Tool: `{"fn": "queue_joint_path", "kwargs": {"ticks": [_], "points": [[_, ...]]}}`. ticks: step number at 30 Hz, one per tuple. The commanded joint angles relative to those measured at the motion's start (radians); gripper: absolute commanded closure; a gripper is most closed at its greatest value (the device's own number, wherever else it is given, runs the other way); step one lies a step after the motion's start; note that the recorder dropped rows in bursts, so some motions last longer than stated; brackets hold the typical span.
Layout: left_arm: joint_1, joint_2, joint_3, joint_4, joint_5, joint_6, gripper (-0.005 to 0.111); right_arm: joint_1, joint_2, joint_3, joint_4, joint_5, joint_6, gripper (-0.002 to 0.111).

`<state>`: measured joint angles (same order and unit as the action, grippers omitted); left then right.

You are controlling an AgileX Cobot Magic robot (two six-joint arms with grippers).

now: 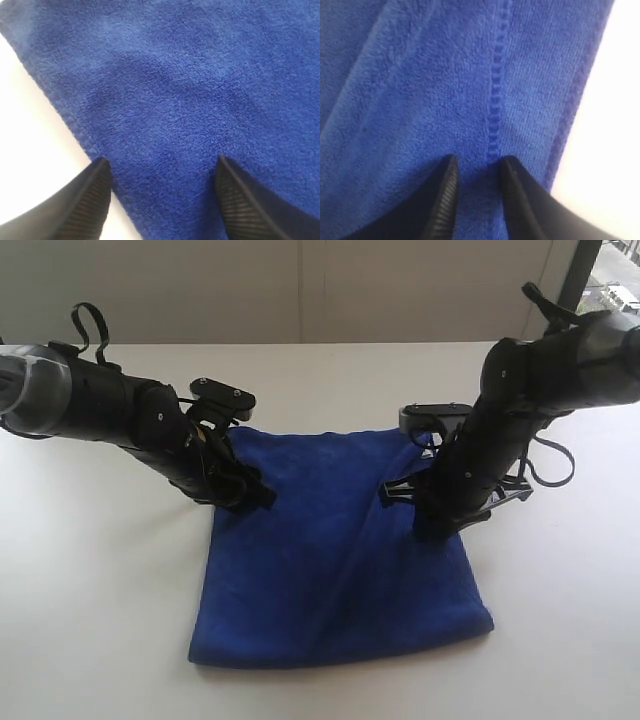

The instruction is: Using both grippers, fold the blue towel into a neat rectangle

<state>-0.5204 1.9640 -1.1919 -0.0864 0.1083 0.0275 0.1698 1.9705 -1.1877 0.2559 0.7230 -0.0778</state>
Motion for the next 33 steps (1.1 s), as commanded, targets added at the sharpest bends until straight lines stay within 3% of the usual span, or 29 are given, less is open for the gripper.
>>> {"fn": "queue_joint_path", "kwargs": {"ticks": [1,6,15,25,33], "points": [[-0.002,0.001,0.004,-0.011,-0.006,-0.010,0.042,0.001,-0.004,0.025,-0.006,-0.016,0.002,0.085],[-0.002,0.001,0.004,-0.011,-0.004,-0.014,0.042,0.001,-0.014,0.025,-0.006,-0.021,-0.001,0.108],[-0.002,0.001,0.004,-0.011,-0.004,-0.014,0.042,0.001,-0.120,0.027,-0.033,0.034,0.007,0.108],[-0.002,0.001,0.004,-0.011,0.007,-0.014,0.042,-0.001,-0.110,0.026,-0.244,0.074,0.158,0.108],[-0.002,-0.003,0.004,-0.011,0.018,-0.010,0.042,-0.001,-0.074,0.026,-0.263,0.084,0.187,0.108]]}}
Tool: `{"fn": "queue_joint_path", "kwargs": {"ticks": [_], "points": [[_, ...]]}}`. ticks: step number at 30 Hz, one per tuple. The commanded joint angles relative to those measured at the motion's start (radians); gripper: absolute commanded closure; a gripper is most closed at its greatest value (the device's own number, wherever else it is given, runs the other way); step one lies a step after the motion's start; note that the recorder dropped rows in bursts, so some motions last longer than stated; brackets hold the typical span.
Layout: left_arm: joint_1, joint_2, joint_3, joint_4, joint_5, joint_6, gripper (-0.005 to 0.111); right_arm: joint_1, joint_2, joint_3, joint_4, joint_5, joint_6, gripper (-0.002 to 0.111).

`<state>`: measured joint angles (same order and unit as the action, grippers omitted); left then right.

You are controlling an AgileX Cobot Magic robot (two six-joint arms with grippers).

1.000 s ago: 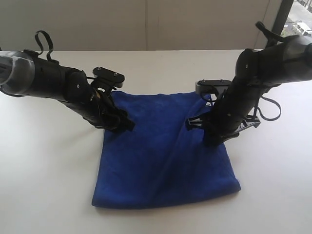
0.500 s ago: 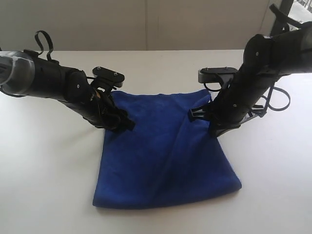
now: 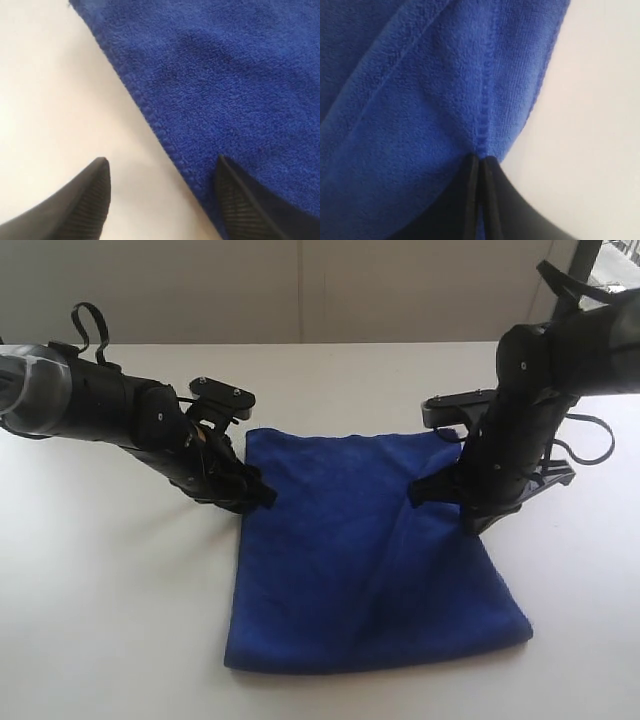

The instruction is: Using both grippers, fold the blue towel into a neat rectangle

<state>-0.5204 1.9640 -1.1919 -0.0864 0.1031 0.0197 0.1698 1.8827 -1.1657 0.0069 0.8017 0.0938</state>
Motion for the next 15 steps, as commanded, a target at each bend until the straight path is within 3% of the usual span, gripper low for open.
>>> {"fn": "queue_joint_path", "kwargs": {"ticks": [1,9,15], "points": [[-0.002,-0.012,0.004,-0.011,0.023,-0.003,0.042,-0.001,0.017,0.004,-0.014,0.004,0.015,0.108],[-0.002,-0.142,0.002,-0.032,-0.021,-0.020,0.042,-0.001,0.019,0.004,-0.007,-0.040,0.025,0.108],[-0.053,-0.101,0.002,-0.057,-0.059,-0.050,0.042,-0.001,0.019,0.004,-0.007,-0.049,0.045,0.108]]}}
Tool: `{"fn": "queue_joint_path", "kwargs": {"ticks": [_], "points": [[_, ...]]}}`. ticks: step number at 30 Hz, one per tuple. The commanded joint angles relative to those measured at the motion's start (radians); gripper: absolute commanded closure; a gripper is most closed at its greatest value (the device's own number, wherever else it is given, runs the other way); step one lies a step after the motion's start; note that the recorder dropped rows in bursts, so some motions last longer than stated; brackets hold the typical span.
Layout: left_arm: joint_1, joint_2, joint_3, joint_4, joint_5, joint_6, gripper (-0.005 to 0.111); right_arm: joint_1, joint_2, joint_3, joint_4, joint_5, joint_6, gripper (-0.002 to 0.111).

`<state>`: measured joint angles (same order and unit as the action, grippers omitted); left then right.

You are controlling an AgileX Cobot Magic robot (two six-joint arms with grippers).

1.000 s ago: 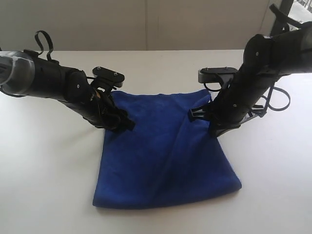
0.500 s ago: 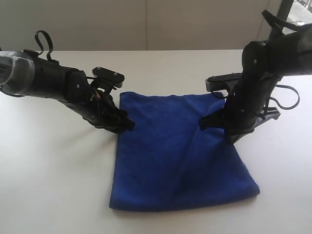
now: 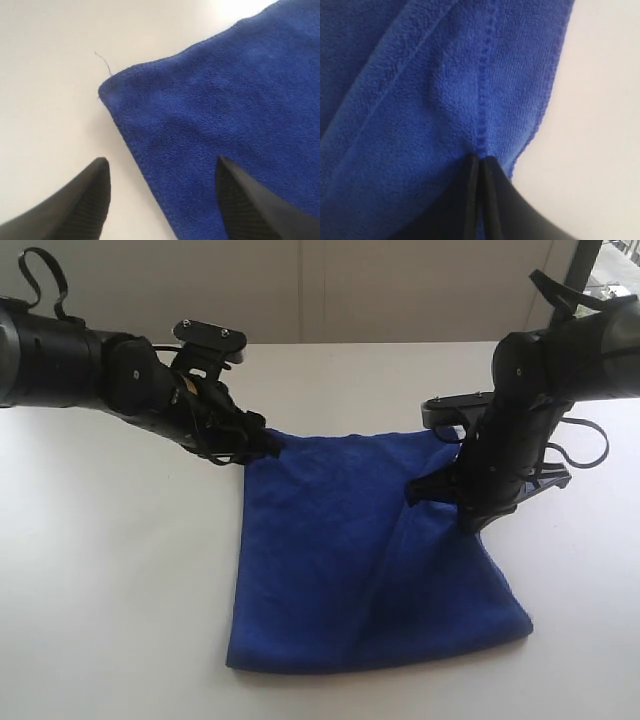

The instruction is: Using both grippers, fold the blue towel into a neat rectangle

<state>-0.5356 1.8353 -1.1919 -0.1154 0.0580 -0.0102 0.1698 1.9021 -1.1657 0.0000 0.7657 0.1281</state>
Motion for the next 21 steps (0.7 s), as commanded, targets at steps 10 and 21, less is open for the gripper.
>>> {"fn": "queue_joint_path", "kwargs": {"ticks": [10,21], "points": [[-0.092,0.131,0.004,-0.028,-0.069,-0.020,0.089,-0.001,-0.009,0.004,0.000,-0.015,0.015,0.075],[-0.092,0.131,0.004,-0.028,-0.071,-0.014,0.107,-0.001,-0.112,0.002,0.030,-0.025,0.015,0.074]]}}
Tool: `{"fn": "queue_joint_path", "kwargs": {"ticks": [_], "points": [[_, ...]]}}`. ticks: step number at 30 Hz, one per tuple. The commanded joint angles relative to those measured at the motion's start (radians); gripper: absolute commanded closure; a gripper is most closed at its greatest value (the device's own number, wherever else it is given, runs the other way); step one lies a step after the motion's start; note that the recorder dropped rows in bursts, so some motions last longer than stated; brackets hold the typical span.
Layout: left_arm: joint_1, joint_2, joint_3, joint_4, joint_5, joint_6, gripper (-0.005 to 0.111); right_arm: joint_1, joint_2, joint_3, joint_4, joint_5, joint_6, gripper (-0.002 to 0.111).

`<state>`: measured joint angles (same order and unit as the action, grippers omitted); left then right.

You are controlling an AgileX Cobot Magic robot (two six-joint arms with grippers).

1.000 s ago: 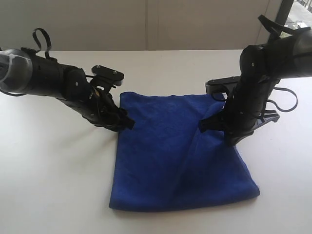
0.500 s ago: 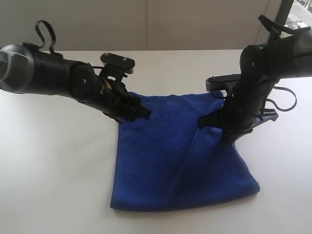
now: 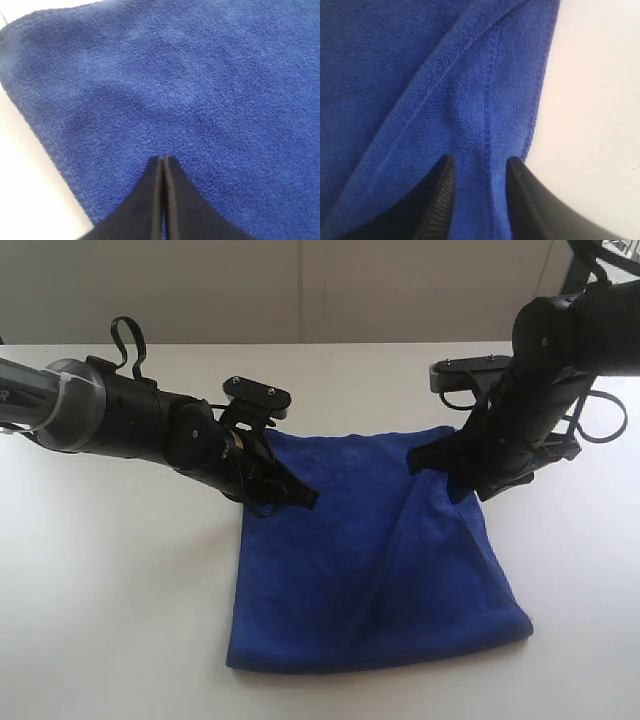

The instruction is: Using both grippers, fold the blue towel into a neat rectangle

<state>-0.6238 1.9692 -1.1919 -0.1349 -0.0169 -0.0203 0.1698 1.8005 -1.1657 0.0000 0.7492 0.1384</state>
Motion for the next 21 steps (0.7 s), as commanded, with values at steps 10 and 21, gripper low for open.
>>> {"fn": "queue_joint_path", "kwargs": {"ticks": [10,21], "points": [[-0.003,-0.003,0.004,-0.008,0.011,-0.004,0.107,-0.001,0.094,0.005,0.034,-0.058,0.004,0.074],[-0.005,0.008,0.004,-0.008,0.004,-0.021,0.107,-0.001,0.131,0.005,0.055,-0.092,0.004,0.074]]}}
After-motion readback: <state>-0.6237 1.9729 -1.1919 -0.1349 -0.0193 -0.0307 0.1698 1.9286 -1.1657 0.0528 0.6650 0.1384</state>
